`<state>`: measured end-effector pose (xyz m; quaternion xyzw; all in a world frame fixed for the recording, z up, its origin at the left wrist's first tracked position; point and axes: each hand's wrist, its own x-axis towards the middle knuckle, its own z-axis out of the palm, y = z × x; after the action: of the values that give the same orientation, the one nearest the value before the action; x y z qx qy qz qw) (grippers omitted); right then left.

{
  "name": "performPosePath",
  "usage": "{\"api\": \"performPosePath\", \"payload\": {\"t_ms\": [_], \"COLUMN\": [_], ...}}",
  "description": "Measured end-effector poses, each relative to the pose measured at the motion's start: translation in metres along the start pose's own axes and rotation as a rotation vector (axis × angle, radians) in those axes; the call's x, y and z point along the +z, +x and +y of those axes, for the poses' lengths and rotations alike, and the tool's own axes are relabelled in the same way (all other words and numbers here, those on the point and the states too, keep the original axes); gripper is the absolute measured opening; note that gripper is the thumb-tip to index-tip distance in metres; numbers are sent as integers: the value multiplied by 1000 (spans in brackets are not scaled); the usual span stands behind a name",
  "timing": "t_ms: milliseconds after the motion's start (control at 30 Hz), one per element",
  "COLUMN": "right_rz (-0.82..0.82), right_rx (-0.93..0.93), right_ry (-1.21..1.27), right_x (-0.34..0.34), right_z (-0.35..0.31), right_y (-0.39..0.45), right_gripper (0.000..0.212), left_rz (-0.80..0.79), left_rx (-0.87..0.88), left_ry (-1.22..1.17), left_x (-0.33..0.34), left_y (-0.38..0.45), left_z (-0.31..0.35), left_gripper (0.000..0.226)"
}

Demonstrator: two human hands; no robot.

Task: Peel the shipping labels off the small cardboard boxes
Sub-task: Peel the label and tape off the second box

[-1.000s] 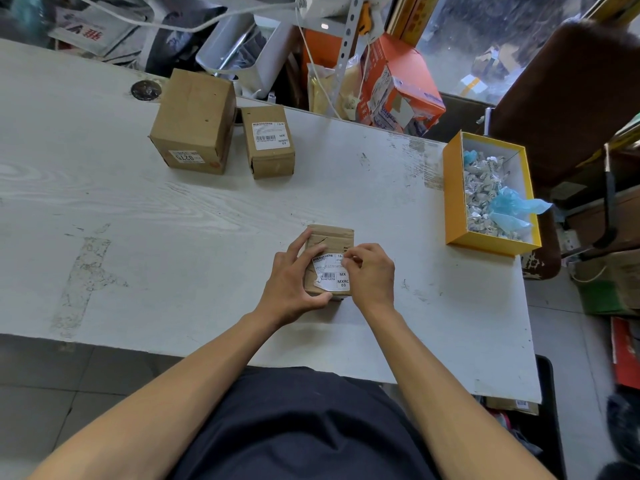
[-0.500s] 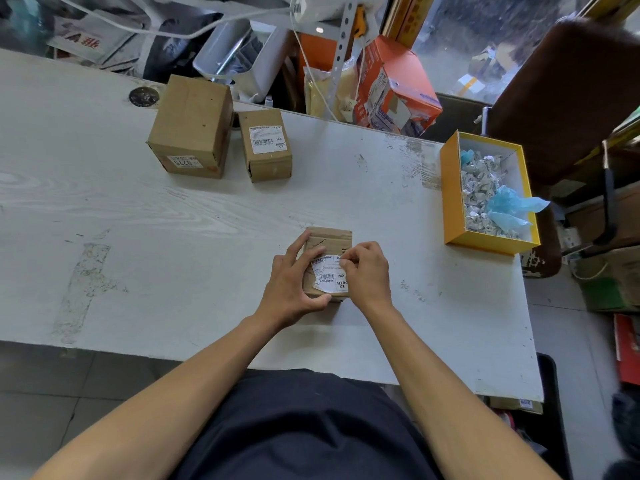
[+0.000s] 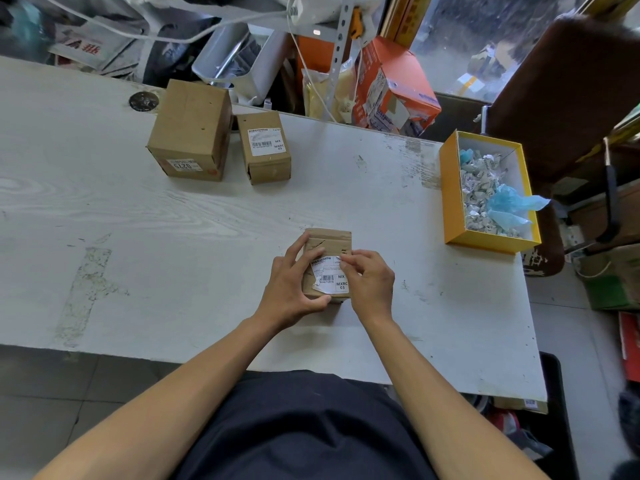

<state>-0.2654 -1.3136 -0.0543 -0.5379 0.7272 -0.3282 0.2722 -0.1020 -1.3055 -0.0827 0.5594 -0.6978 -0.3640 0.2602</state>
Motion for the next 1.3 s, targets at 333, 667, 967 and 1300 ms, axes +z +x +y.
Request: {"api": "performPosePath", "payload": {"t_ms": [333,667,967,1300], "right_rz": [-53,-103,-136,-148], "right_rx": [129,242,217,177], "right_ry": [74,83,4,-29], "right_x": [-5,-6,-4,0], "right_z": [-7,-15,-20,-18], "right_y": [7,15,14,11], "right_gripper": [9,9,11,6], "left_rz": [9,8,7,12], "left_rx": [1,4,12,15], "left_ry": [-6,-4,-7,-19], "left_x": [1,1,1,2], "left_y": [1,0,0,-2], "left_z": [0,-1,-3,-4], "left_gripper": [88,88,87,87]}}
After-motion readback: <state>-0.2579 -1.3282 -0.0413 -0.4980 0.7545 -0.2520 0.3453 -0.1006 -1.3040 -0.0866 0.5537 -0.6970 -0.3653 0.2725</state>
